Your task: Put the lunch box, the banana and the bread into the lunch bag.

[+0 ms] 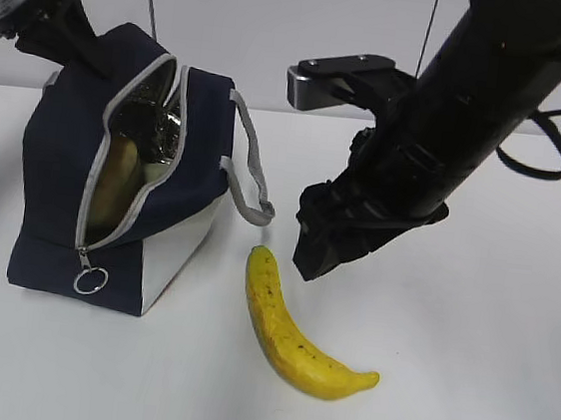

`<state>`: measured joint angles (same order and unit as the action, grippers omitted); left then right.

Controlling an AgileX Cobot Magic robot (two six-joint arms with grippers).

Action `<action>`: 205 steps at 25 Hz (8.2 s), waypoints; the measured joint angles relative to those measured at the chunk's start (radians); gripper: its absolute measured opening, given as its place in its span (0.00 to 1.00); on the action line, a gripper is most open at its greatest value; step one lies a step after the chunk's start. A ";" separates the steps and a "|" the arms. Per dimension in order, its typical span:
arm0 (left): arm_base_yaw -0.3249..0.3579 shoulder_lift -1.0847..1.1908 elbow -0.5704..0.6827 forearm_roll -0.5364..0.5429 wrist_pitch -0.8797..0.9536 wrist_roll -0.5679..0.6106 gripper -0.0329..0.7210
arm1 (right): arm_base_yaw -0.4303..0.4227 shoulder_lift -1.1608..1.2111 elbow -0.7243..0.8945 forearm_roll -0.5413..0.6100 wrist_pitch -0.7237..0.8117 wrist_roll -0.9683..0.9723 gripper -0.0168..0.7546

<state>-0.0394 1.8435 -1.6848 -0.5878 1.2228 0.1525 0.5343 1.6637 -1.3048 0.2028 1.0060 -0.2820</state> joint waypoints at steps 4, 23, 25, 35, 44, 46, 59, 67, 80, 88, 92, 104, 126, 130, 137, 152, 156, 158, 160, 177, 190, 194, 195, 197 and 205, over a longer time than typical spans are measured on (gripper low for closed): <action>0.000 0.000 0.000 0.000 0.000 0.000 0.04 | 0.000 0.014 0.057 0.028 -0.100 0.000 0.78; 0.000 0.000 0.000 0.000 -0.001 0.000 0.04 | 0.055 0.305 0.061 0.070 -0.288 -0.010 0.77; 0.000 0.000 0.000 0.000 -0.001 0.000 0.04 | 0.055 0.323 0.061 0.070 -0.300 -0.010 0.76; 0.000 0.000 0.000 0.000 -0.001 0.000 0.04 | 0.055 0.356 0.061 0.074 -0.329 -0.022 0.50; 0.000 0.000 0.000 0.000 -0.001 0.000 0.04 | 0.055 0.355 0.046 0.049 -0.280 -0.022 0.42; 0.000 0.000 0.000 0.000 -0.001 0.000 0.04 | 0.055 0.337 0.044 0.028 -0.253 -0.022 0.41; 0.000 0.000 0.000 -0.005 -0.001 0.000 0.04 | 0.055 0.035 -0.054 -0.220 0.021 0.054 0.42; 0.000 0.000 0.000 -0.041 -0.006 0.000 0.04 | 0.055 0.022 -0.322 -0.035 -0.006 0.056 0.42; 0.000 0.002 0.000 -0.047 -0.009 0.000 0.04 | 0.055 0.319 -0.448 0.338 -0.244 0.056 0.41; 0.000 0.003 0.000 -0.050 -0.009 0.000 0.04 | 0.055 0.429 -0.462 0.354 -0.250 0.034 0.54; 0.000 0.003 0.000 -0.050 -0.010 0.000 0.04 | 0.055 0.440 -0.515 0.393 -0.251 -0.021 0.79; 0.000 0.005 0.000 -0.051 -0.008 0.000 0.04 | -0.031 0.440 -0.780 0.158 0.115 0.068 0.73; 0.000 0.005 0.000 -0.051 -0.008 0.000 0.04 | -0.105 0.570 -0.788 0.288 0.139 0.083 0.20; 0.000 0.005 0.000 -0.051 -0.008 0.000 0.04 | -0.105 0.570 -0.793 0.316 0.141 0.045 0.02; -0.005 0.005 0.000 -0.138 -0.009 0.004 0.04 | -0.105 0.557 -0.876 0.234 0.228 0.040 0.01; -0.159 0.008 0.000 -0.215 -0.162 0.008 0.04 | -0.219 0.405 -0.875 0.172 0.267 0.076 0.01; -0.159 0.020 0.000 -0.215 -0.201 0.008 0.04 | -0.219 0.405 -0.830 0.147 0.267 0.078 0.01; -0.159 0.037 0.000 -0.215 -0.214 0.008 0.04 | -0.219 0.405 -0.814 0.139 0.267 0.078 0.01; -0.160 0.055 0.000 -0.227 -0.224 0.008 0.04 | -0.219 0.405 -0.803 0.141 0.263 0.078 0.01; -0.161 0.093 0.000 -0.183 -0.240 0.008 0.13 | -0.219 0.446 -0.788 0.172 0.250 0.080 0.27; -0.071 0.043 -0.055 -0.123 -0.037 0.008 0.63 | -0.145 0.255 -0.734 0.062 0.246 0.047 0.66; -0.071 -0.037 -0.066 -0.008 0.003 -0.009 0.63 | -0.026 0.200 -0.676 -0.071 0.246 0.039 0.66; -0.071 -0.054 -0.067 0.016 0.006 -0.009 0.63 | 0.005 0.191 -0.665 -0.093 0.246 0.039 0.66; -0.071 -0.094 -0.067 0.049 0.011 -0.015 0.63 | 0.057 0.174 -0.646 -0.116 0.248 0.039 0.66; -0.071 -0.277 0.057 0.090 0.017 -0.019 0.63 | 0.169 0.065 -0.493 -0.165 0.246 0.045 0.61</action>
<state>-0.1109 1.5662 -1.6281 -0.4978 1.2398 0.1338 0.7031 1.7283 -1.7979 0.0379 1.2516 -0.2372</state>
